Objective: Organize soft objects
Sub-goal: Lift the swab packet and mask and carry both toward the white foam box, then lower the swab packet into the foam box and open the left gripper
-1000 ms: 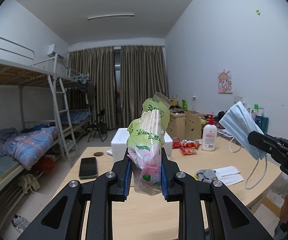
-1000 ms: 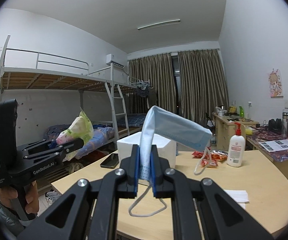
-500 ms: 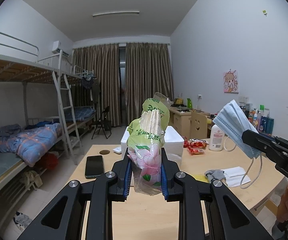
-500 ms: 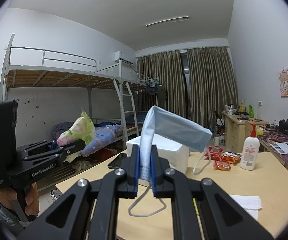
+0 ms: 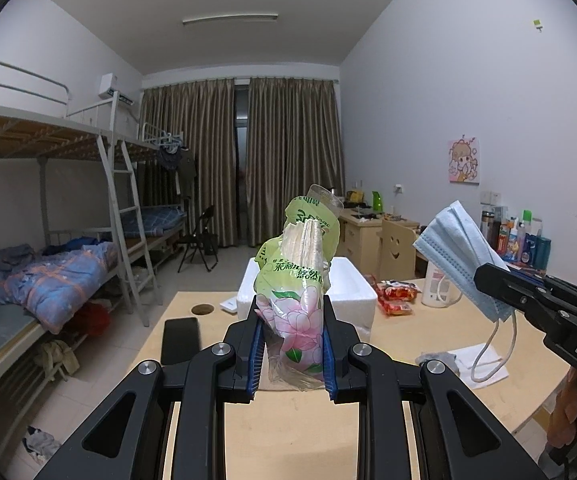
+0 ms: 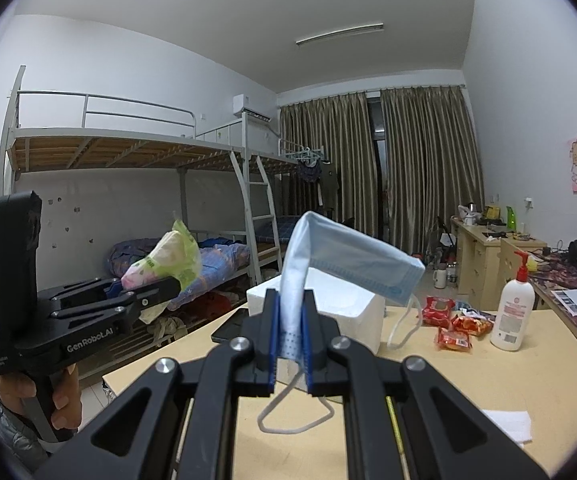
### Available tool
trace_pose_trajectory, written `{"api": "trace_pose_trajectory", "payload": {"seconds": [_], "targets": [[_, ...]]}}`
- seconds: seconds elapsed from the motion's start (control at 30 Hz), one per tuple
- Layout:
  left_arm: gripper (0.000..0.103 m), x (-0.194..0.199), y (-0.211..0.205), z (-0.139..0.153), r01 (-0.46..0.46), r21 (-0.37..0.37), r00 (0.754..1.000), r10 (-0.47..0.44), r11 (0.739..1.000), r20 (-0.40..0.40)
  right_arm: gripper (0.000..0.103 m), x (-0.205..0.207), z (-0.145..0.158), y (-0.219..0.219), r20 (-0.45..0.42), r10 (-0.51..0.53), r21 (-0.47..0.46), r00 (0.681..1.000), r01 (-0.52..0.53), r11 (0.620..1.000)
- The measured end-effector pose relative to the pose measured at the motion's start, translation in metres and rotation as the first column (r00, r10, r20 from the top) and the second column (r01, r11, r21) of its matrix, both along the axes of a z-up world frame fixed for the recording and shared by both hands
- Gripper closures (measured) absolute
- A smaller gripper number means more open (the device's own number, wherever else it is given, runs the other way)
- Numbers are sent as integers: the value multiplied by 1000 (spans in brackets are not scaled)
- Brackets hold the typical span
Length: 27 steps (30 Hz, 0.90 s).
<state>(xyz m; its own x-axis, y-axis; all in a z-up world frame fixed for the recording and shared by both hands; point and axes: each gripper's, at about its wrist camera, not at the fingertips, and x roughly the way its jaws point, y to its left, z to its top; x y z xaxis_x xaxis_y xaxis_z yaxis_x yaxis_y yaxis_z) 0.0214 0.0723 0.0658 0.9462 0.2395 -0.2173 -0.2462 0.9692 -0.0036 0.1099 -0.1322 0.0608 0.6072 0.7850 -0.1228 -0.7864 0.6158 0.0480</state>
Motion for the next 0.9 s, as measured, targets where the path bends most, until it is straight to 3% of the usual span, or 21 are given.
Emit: {"api": "trace_pose_trajectory", "payload": {"seconds": [0.9], "targets": [[77,96,44,14,64,-19,996,-65,998,-61,90,64,18,53,-39,10,-43,999,-11,999]]}}
